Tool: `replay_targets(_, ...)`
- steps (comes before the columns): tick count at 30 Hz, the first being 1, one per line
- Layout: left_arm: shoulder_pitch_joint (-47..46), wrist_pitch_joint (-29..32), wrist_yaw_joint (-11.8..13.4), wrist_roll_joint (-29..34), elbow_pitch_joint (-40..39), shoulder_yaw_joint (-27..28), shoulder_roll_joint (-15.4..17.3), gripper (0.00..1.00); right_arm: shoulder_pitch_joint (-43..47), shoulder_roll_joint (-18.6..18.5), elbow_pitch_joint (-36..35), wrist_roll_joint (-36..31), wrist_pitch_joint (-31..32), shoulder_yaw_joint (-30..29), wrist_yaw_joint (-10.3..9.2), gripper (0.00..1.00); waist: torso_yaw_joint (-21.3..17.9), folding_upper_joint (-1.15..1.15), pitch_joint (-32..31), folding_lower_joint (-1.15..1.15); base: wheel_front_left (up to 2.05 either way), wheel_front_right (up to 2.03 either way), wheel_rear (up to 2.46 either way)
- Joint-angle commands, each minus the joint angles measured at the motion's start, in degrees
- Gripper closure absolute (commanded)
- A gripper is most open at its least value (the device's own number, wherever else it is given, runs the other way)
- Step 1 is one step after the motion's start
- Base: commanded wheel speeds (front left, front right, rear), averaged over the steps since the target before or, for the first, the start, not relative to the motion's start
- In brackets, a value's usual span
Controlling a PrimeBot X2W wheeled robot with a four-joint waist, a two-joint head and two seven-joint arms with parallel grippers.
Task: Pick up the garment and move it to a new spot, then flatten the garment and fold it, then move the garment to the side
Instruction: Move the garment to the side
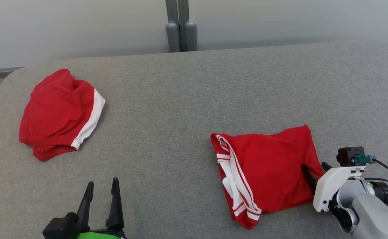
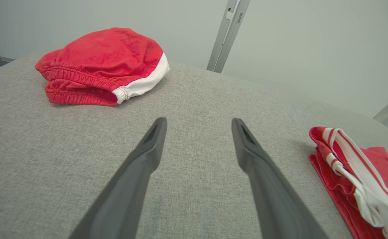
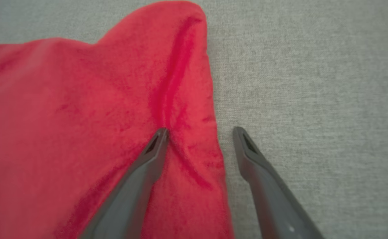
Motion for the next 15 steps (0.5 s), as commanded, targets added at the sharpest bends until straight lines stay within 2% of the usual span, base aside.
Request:
replay_targets(1, -0.9, 0.0, 0.4, -0.6, -0.1, 0.1, 0.2, 0.0, 0.1, 0.1, 0.6, 1.0, 1.0, 1.6, 0.02, 0.0, 0.4, 0.0, 0.4, 0.0, 0.0, 0.0, 0.0)
replay_targets(2, -0.8, 0.0, 0.6, -0.6, -0.3, 0.3, 0.2, 0.0, 0.2, -0.1, 0.5, 2.5, 1.3, 2.7, 0.03, 0.0, 0.3, 0.0, 0.5, 0.0, 0.0, 0.0, 0.0)
replay_targets(3, -0.7, 0.0, 0.5, -0.6, -0.4, 0.4, 0.2, 0.0, 0.1, -0.4, 0.1, 3.6, 0.9, 3.5, 0.03, 0.25, 0.1, 0.0, 0.6, 0.0, 0.0, 0.0, 0.0)
replay_targets(4, -0.6, 0.0, 0.5, -0.5, -0.4, 0.4, 0.2, 0.0, -0.2, -0.7, -0.1, 4.7, 0.2, 4.1, 0.03, 0.99, -0.2, 0.0, 0.8, 0.0, 0.0, 0.0, 0.0)
replay_targets(10, -0.7, 0.0, 0.2, -0.4, -0.4, 1.2, 0.2, 0.0, -1.3, -3.0, -0.8, 10.4, -0.3, 9.0, -0.03, 1.0, -3.5, 0.0, 0.8, 0.0, 0.0, 0.0, 0.0)
replay_targets(15, -2.9, 0.0, -0.7, 1.4, -0.7, 0.3, 0.2, 0.0, -6.8, -6.0, 0.5, 10.6, -2.2, 10.5, -0.07, 1.0, -7.1, 0.0, 4.2, 0.0, 0.0, 0.0, 0.0)
